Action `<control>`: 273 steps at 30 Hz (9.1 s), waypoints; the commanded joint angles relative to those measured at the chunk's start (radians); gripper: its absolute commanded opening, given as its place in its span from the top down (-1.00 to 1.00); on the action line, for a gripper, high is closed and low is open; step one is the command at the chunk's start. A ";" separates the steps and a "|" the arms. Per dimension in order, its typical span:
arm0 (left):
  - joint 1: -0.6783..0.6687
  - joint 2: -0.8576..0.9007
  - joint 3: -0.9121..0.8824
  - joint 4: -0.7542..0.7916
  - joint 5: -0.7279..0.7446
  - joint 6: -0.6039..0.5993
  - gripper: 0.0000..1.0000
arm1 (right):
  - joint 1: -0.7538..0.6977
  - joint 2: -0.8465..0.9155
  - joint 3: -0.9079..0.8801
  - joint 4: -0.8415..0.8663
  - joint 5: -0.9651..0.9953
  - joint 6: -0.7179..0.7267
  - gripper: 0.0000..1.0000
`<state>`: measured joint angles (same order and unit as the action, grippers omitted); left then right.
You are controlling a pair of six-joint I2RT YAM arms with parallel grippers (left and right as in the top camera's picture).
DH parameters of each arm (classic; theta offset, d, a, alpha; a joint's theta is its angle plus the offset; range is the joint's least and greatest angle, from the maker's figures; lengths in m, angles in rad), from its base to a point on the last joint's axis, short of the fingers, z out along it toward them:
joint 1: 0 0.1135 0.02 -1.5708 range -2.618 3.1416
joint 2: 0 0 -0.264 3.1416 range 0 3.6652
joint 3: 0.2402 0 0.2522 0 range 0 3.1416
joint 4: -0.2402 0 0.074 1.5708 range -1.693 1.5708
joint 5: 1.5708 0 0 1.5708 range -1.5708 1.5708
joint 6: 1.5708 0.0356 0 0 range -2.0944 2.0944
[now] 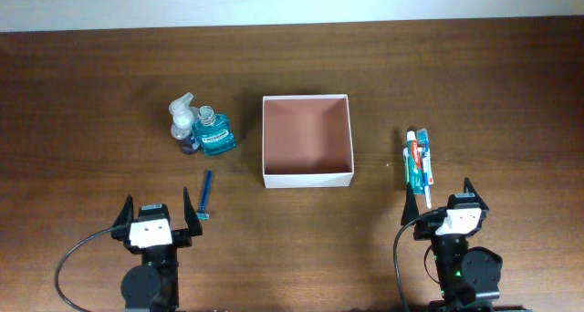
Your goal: Pack container
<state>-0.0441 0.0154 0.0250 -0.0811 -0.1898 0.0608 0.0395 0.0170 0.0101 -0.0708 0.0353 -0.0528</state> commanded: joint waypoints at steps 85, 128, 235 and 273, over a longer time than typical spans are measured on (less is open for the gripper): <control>0.003 0.002 0.062 0.185 0.875 -0.004 -0.99 | -0.007 0.003 -0.005 -0.008 -0.002 0.001 -0.97; -0.104 1.054 0.946 -0.408 0.332 -0.330 -0.89 | -0.007 0.003 -0.005 -0.008 -0.002 0.001 -0.97; -0.254 1.508 0.945 -0.077 -0.196 -0.325 0.10 | -0.007 0.003 -0.005 -0.008 -0.002 0.001 -0.97; -0.307 1.187 1.202 -0.217 0.011 -0.314 0.60 | -0.007 0.003 -0.005 -0.008 -0.002 0.001 -0.97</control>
<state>-0.3470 1.2400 1.1179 -0.2913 -0.2871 -0.2623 0.0395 0.0216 0.0101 -0.0711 0.0349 -0.0521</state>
